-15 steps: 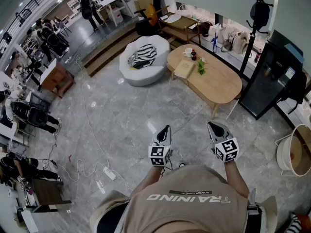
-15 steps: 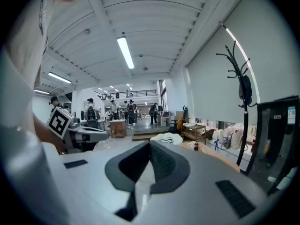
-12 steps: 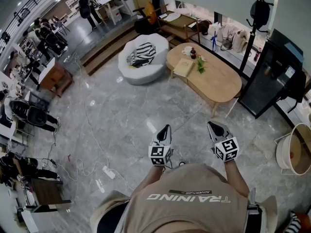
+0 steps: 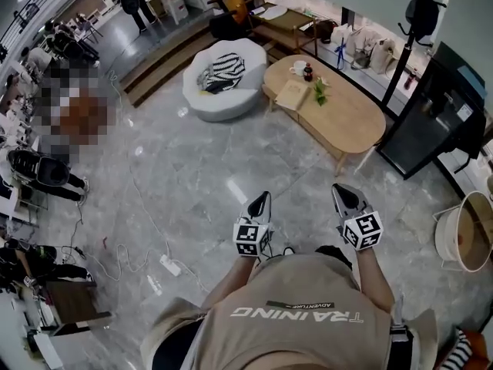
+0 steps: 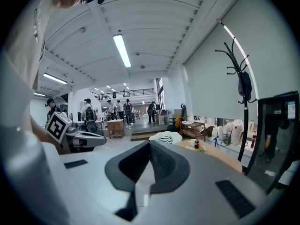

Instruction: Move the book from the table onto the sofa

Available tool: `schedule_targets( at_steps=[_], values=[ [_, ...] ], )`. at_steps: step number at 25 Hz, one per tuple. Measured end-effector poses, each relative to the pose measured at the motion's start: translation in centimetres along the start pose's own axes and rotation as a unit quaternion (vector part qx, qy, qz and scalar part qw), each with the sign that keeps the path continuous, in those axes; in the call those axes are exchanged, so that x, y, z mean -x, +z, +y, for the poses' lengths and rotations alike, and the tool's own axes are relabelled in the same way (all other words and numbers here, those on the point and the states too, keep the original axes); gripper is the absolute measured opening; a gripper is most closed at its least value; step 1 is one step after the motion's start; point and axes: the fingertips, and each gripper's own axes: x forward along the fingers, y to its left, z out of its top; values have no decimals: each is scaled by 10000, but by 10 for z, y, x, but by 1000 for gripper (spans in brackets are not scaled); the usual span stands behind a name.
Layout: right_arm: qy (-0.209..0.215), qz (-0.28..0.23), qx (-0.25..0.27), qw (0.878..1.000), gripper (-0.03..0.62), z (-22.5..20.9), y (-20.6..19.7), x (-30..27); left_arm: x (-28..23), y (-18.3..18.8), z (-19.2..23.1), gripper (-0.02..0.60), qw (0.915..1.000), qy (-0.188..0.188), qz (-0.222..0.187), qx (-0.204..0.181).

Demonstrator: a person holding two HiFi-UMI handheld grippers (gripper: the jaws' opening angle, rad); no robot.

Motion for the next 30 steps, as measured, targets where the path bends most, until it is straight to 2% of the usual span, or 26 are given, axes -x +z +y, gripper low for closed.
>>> schedule_targets(
  at_steps=[5,11,20,30],
  values=[
    [106,68,179,9998,5,10,2,-16,-5,-1,8,-9,9999,-136,51,-37],
    [277,68,219,9994,5,-2,6,-43,-31,10,18,-9,9999,-104,85,17],
    [460,-357,376,9976,5,-69,46,-96,-94,63,31,-9,9995,20,-87,-293],
    [624,-169,368,9972,5,-138,38,-124,-162,62,20,-9,9998,117,78,-108]
  ],
)
